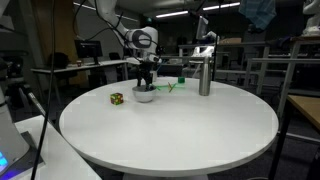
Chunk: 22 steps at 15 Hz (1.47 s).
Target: Take the bottle out of the bowl and put it on the table
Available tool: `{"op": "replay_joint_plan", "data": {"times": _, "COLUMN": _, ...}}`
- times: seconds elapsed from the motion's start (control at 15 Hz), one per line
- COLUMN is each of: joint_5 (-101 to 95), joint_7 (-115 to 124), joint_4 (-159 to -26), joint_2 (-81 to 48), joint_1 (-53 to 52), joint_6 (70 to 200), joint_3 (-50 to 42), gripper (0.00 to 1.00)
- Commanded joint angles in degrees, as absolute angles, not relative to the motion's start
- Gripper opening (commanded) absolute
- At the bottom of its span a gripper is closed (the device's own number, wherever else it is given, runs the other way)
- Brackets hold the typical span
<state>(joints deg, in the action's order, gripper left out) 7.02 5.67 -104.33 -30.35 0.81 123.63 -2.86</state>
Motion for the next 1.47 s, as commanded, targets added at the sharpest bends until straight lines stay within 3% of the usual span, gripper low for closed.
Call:
{"op": "replay_joint_plan", "data": {"times": 0.0, "joint_5": 6.0, "joint_7": 4.8, "joint_4": -100.1, "joint_2": -32.6, "joint_1": 1.5, "joint_6": 121.0, "joint_3": -2.4, "gripper": 1.00}}
{"op": "replay_joint_plan", "data": {"times": 1.4, "joint_5": 6.8, "joint_7": 4.4, "joint_4": -97.5, "joint_2": -35.2, "joint_1": 3.1, "joint_6": 119.9, "joint_3": -2.4, "gripper": 1.00}}
